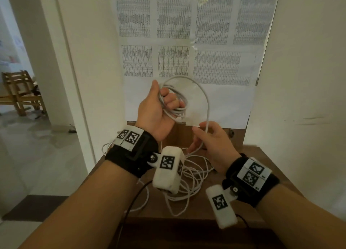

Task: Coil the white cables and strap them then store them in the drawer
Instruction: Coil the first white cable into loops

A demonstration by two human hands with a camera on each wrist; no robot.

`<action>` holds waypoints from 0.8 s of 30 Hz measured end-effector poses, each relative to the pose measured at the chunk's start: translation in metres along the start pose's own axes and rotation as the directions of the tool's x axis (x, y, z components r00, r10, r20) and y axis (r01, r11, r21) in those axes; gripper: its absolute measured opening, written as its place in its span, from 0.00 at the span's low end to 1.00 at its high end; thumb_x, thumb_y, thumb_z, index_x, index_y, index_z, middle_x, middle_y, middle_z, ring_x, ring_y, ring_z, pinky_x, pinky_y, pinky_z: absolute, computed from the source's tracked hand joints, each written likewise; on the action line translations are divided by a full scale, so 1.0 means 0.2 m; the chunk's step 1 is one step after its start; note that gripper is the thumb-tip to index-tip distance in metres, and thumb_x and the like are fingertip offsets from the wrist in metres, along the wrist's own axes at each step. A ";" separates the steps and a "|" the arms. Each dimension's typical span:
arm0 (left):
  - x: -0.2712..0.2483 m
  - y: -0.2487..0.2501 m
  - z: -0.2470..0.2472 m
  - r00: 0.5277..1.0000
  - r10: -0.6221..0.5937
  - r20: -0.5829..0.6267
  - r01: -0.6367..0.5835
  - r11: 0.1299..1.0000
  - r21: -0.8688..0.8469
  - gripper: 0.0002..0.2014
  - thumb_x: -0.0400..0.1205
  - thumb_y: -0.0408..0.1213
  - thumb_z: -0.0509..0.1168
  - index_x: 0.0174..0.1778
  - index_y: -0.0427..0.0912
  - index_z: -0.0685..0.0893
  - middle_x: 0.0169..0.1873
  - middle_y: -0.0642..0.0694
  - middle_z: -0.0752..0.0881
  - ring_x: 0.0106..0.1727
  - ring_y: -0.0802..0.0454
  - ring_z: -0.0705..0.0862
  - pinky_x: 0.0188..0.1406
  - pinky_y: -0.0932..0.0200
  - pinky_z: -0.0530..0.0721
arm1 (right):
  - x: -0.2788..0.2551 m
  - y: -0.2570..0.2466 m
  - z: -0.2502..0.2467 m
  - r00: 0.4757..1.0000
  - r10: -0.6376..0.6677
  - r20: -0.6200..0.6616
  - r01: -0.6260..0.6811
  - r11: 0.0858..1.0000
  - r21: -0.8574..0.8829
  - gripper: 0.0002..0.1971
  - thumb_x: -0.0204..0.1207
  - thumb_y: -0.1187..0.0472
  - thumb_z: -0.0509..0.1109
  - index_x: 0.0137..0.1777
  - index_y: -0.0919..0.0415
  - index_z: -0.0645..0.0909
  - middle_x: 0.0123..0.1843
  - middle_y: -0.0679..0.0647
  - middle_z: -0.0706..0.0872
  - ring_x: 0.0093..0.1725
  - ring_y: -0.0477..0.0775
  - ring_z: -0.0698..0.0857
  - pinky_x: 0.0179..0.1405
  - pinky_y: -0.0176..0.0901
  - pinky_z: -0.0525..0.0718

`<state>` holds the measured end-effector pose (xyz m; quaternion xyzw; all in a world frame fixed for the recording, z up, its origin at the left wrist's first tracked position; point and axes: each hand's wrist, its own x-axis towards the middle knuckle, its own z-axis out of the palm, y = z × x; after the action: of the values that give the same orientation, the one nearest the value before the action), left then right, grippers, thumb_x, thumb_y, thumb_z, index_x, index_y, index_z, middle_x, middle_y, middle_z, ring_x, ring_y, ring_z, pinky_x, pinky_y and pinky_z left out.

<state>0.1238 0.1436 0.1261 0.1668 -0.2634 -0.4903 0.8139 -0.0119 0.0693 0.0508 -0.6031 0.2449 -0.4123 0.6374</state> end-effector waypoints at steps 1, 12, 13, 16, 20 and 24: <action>0.00 0.01 -0.01 1.000 0.018 -0.012 -0.019 1.000 -0.020 0.24 0.90 0.55 0.50 0.31 0.46 0.68 0.20 0.52 0.65 0.20 0.56 0.64 0.38 0.60 0.76 | -0.01 0.00 0.00 0.998 -0.039 -0.041 0.039 0.999 -0.008 0.11 0.82 0.64 0.71 0.59 0.61 0.73 0.32 0.60 0.82 0.31 0.64 0.86 0.46 0.67 0.88; -0.04 0.02 -0.06 0.956 0.276 0.102 -0.257 0.616 0.745 0.26 0.91 0.54 0.45 0.31 0.46 0.73 0.23 0.43 0.87 0.30 0.46 0.87 0.49 0.48 0.80 | -0.02 -0.03 -0.02 0.982 -0.004 0.191 0.126 0.764 -0.632 0.18 0.85 0.54 0.68 0.38 0.66 0.86 0.27 0.55 0.81 0.19 0.48 0.76 0.22 0.41 0.79; -0.05 -0.01 -0.07 0.949 0.262 0.175 -0.277 0.429 0.860 0.29 0.91 0.56 0.43 0.31 0.49 0.78 0.27 0.44 0.90 0.35 0.48 0.90 0.53 0.50 0.80 | -0.02 -0.04 -0.01 0.964 0.024 0.264 0.177 0.685 -0.707 0.18 0.86 0.54 0.68 0.39 0.65 0.87 0.27 0.53 0.80 0.19 0.46 0.75 0.23 0.39 0.78; -0.08 -0.09 -0.10 0.936 0.132 0.326 -0.330 0.015 0.944 0.30 0.91 0.54 0.46 0.39 0.45 0.90 0.27 0.57 0.89 0.30 0.65 0.84 0.44 0.65 0.79 | -0.04 -0.09 0.02 0.886 0.101 0.453 0.343 0.514 -0.786 0.10 0.85 0.57 0.68 0.57 0.62 0.88 0.35 0.42 0.82 0.23 0.39 0.79 0.26 0.30 0.76; -0.05 -0.18 -0.20 0.929 -0.094 0.357 -0.364 -0.392 0.845 0.27 0.88 0.59 0.48 0.43 0.41 0.81 0.36 0.48 0.86 0.40 0.50 0.85 0.52 0.45 0.81 | -0.07 -0.14 0.01 0.832 0.205 0.516 0.355 0.518 -0.778 0.06 0.83 0.65 0.67 0.48 0.66 0.84 0.37 0.56 0.86 0.27 0.52 0.83 0.27 0.41 0.83; -0.06 -0.17 -0.22 0.899 -0.161 0.407 -0.431 -0.494 0.755 0.28 0.87 0.62 0.44 0.30 0.48 0.75 0.28 0.51 0.80 0.32 0.57 0.78 0.44 0.52 0.76 | -0.12 -0.21 -0.01 0.777 0.263 0.572 0.337 0.593 -0.731 0.03 0.81 0.63 0.74 0.50 0.54 0.85 0.31 0.49 0.86 0.25 0.42 0.82 0.25 0.30 0.79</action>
<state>0.1212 0.1386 0.0694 0.6496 -0.7075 0.0801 0.2664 -0.0364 0.0901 0.0861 -0.9294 0.1628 -0.0442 0.3282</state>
